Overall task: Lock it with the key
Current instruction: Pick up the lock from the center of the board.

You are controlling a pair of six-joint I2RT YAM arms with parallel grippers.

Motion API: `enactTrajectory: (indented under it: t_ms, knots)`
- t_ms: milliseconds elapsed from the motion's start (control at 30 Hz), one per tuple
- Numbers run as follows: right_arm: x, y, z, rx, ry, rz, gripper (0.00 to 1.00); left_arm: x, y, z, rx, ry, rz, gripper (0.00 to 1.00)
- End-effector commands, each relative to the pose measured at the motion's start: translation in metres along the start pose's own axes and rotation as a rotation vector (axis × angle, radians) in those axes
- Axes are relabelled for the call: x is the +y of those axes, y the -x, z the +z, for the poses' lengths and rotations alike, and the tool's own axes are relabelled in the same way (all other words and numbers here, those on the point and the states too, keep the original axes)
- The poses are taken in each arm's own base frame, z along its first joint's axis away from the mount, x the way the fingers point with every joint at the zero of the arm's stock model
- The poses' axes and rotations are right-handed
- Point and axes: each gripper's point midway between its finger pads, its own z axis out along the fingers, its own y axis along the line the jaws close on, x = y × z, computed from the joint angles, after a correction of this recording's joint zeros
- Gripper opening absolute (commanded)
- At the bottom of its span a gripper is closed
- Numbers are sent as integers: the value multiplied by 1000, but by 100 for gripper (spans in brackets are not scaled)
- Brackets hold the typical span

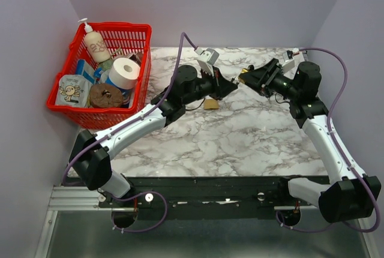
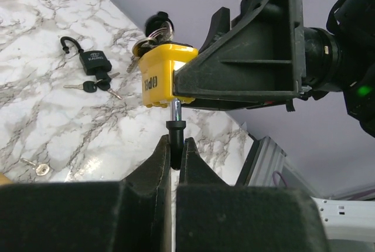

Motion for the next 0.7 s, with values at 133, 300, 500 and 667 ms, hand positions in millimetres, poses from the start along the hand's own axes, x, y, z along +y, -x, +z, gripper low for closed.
enactTrajectory:
  t_ms: [133,300,500,667]
  knots:
    - [9,-18,-33,107,34,-327,100,8,27,-36,25,-91,247,0]
    - [7,-45,-64,217,174,-895,100,-13,6,-72,173,-318,431,0]
    - [10,-69,-87,334,319,-1309,100,-37,-31,-105,293,-538,697,0]
    - [28,-91,-89,411,432,-1378,100,-45,-43,-108,347,-563,753,0]
